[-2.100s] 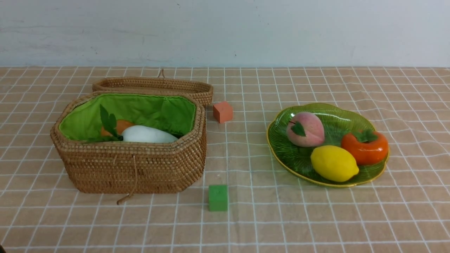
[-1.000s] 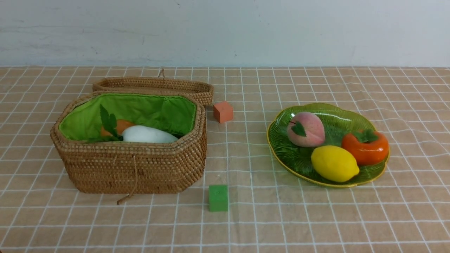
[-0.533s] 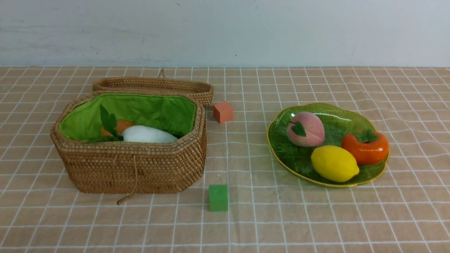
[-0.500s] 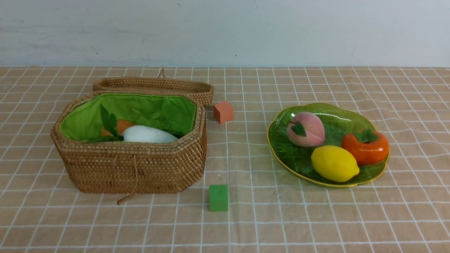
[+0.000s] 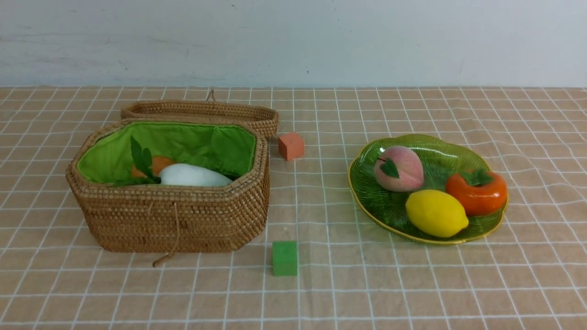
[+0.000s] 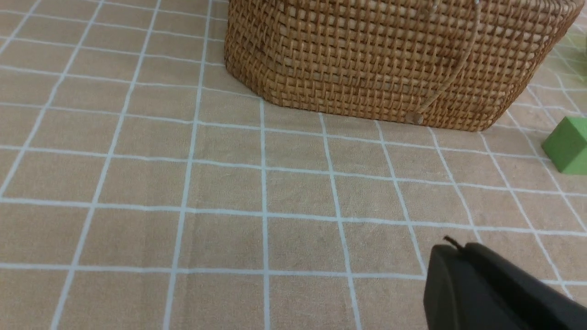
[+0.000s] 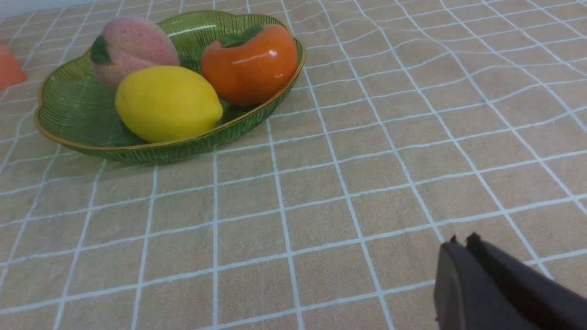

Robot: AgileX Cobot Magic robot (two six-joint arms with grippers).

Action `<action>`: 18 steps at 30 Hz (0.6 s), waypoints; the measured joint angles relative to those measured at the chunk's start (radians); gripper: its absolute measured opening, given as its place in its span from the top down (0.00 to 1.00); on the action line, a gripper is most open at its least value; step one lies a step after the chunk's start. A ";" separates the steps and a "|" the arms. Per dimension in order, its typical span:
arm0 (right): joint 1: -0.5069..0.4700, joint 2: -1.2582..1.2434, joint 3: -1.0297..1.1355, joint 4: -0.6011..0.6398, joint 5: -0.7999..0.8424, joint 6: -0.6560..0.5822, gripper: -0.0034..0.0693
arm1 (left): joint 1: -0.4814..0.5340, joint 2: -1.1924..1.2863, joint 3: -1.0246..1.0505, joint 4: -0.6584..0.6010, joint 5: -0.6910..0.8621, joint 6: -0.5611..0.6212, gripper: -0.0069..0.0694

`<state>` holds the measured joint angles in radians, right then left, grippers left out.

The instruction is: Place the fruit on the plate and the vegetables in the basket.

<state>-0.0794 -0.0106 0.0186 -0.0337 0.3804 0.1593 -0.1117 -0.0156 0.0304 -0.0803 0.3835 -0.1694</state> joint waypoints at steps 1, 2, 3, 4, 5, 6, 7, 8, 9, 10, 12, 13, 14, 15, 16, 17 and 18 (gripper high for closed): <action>0.000 0.000 0.000 0.000 0.000 0.000 0.95 | 0.000 0.000 0.000 0.000 -0.001 -0.007 0.93; 0.000 0.000 0.000 0.000 0.000 0.000 0.94 | 0.000 0.000 0.000 0.000 -0.001 -0.011 0.93; 0.000 0.000 0.000 0.000 0.000 0.000 0.94 | 0.000 0.000 0.000 0.000 -0.001 -0.014 0.93; 0.000 0.000 0.000 0.000 0.000 0.000 0.94 | 0.000 0.000 0.000 0.000 -0.001 -0.015 0.93; 0.000 0.000 0.000 0.000 0.000 0.000 0.94 | 0.000 0.000 0.000 0.001 -0.001 -0.016 0.93; 0.000 0.000 0.000 0.000 0.000 0.000 0.94 | 0.000 0.000 0.000 0.002 -0.001 -0.016 0.93; 0.000 0.000 0.000 0.000 0.000 0.000 0.94 | 0.000 0.000 0.000 0.002 -0.001 -0.017 0.93; 0.000 0.000 0.000 0.000 0.000 0.000 0.94 | 0.000 0.000 0.000 0.002 -0.001 -0.017 0.93; 0.000 0.000 0.000 0.000 0.000 0.000 0.94 | 0.000 0.000 0.000 0.002 -0.001 -0.017 0.93; 0.000 0.000 0.000 0.000 0.000 0.000 0.94 | 0.000 0.000 0.000 0.003 -0.001 -0.017 0.93; 0.000 0.000 0.000 0.000 0.000 0.000 0.94 | 0.000 0.000 0.000 0.003 -0.001 -0.017 0.93; 0.000 0.000 0.000 0.000 0.000 0.000 0.94 | 0.000 0.000 0.000 0.003 -0.001 -0.017 0.93; 0.000 0.000 0.000 0.000 0.000 0.000 0.94 | 0.000 0.000 0.000 0.003 -0.001 -0.017 0.93; 0.000 0.000 0.000 0.000 0.000 0.000 0.94 | 0.000 0.000 0.000 0.003 -0.001 -0.017 0.93; 0.000 0.000 0.000 0.000 0.000 0.000 0.94 | 0.000 0.000 0.000 0.003 -0.001 -0.017 0.93; 0.000 0.000 0.000 0.000 0.000 0.000 0.94 | 0.000 0.000 0.000 0.003 -0.001 -0.017 0.93; 0.000 0.000 0.000 0.000 0.000 0.000 0.94 | 0.000 0.000 0.000 0.003 -0.001 -0.017 0.93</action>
<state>-0.0794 -0.0106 0.0186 -0.0337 0.3804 0.1593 -0.1117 -0.0156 0.0307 -0.0773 0.3824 -0.1864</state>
